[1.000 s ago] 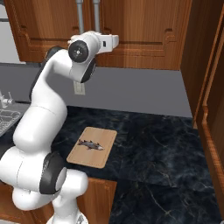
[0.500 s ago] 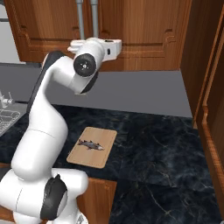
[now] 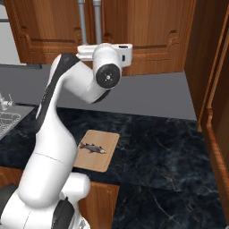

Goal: Open the cabinet, retrieve the rolling pin, and place it next to the meat on the cutting board to prepare for tenderizing.

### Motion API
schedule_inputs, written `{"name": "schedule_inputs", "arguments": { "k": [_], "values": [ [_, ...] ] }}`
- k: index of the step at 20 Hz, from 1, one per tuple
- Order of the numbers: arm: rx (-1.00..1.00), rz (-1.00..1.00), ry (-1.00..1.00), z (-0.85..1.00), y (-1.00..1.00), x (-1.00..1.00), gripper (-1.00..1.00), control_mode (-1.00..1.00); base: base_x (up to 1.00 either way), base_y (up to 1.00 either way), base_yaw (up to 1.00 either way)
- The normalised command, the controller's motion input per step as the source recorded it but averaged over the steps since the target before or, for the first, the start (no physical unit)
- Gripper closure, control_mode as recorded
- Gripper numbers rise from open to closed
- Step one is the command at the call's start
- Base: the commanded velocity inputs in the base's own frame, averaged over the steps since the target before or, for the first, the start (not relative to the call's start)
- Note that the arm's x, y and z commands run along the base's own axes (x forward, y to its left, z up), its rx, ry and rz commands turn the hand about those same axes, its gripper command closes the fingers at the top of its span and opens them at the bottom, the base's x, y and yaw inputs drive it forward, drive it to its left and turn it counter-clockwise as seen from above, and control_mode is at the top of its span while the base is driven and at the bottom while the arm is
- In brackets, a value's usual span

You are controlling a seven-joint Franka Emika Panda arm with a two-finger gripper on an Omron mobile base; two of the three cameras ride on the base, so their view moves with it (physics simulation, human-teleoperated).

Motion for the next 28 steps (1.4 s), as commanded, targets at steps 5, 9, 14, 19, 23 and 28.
{"name": "schedule_inputs", "arguments": {
  "k": [5,9,14,19,23,28],
  "values": [
    [0.0,0.12,-0.02,-0.03,-0.73,-0.67,1.0,-1.0,0.0,0.0,0.0],
    [0.0,0.09,-0.06,-0.06,-0.45,-0.54,-1.0,-1.0,0.0,0.0,0.0],
    [-0.06,0.02,-0.15,-0.03,0.05,-0.56,-1.0,-1.0,0.0,0.0,0.0],
    [-0.12,0.0,-0.25,0.13,0.04,-0.74,-1.0,-1.0,0.0,0.0,0.0],
    [-0.19,-0.02,-0.18,0.21,0.45,-0.57,-1.0,-1.0,0.0,0.0,0.0],
    [-0.22,-0.15,-0.05,0.11,0.65,-0.18,-1.0,-1.0,0.0,0.0,0.0]
  ]
}}
